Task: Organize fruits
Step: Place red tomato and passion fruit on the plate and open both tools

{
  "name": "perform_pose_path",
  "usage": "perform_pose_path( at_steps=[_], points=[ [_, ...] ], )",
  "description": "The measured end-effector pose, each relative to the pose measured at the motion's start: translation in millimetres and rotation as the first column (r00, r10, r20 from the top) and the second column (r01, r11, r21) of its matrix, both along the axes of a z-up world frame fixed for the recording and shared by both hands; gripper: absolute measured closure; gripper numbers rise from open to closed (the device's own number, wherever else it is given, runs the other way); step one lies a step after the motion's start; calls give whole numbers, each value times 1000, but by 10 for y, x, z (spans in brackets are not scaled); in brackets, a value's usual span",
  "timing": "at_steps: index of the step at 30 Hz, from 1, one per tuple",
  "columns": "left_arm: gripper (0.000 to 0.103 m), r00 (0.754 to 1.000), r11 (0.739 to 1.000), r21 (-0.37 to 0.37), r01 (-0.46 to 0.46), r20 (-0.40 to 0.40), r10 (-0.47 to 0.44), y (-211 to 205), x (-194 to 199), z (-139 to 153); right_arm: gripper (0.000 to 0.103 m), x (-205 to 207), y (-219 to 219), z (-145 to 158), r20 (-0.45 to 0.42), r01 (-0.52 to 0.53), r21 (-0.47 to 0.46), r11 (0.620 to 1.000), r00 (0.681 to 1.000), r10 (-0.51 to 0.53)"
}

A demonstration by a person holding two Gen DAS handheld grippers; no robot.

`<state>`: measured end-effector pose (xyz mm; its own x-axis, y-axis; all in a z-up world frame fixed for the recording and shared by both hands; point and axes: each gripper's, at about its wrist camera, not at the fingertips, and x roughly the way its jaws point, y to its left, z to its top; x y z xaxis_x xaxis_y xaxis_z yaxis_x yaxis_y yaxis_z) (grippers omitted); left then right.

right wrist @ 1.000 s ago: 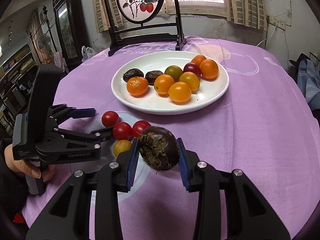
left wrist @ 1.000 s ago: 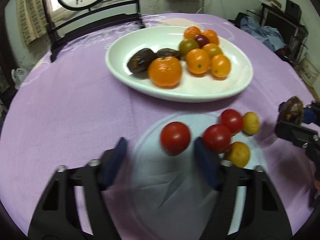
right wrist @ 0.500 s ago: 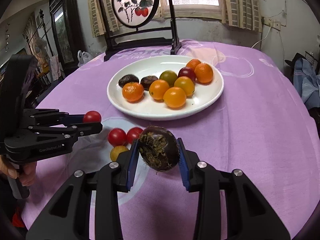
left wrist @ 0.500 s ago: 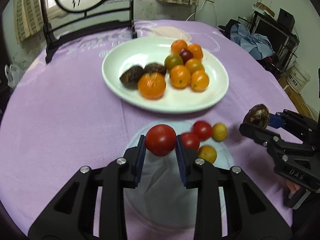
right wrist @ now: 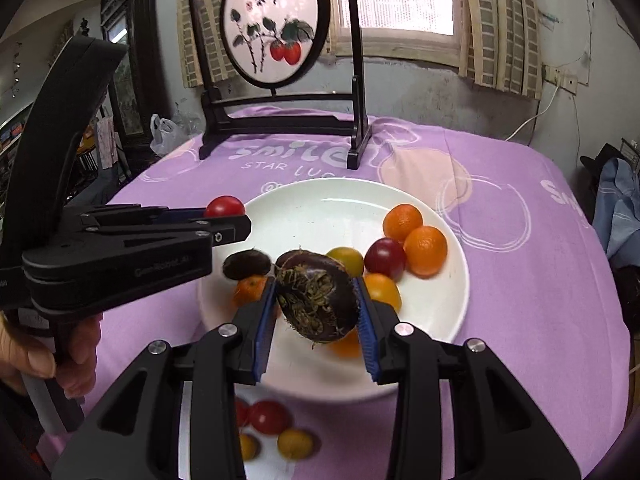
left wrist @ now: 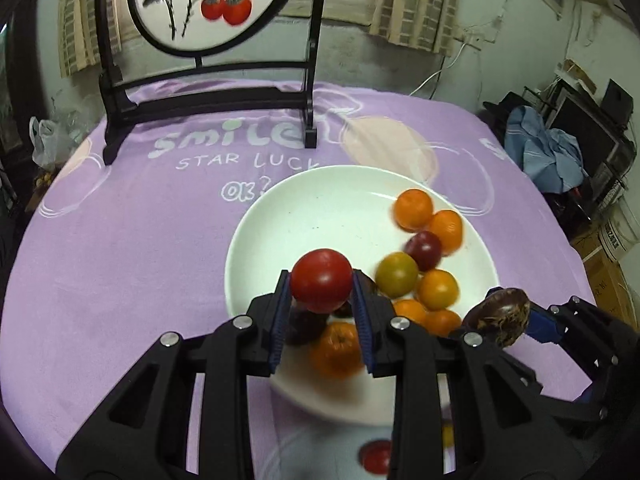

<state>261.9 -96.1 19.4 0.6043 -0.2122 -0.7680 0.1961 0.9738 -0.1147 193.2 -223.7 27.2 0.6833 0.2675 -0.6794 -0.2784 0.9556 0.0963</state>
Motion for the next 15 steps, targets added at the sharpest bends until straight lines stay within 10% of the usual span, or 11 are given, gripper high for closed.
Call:
perform_pose_path(
  at_steps=[7,11,15],
  points=[
    [73,999,1000,-12,-18,-39,18,37,272,-265,65,331,44,-218,-40,14,-20,1000,999,-15],
    [21,999,999,-24,-44,13,44,40,259,-260,61,396,-12,-239,-43,44,-10,999,998,-44],
    [21,999,997,-57,-46,4,46,55,210,-187,61,291,-122,-216,-43,70,15,997,997,-69]
  ],
)
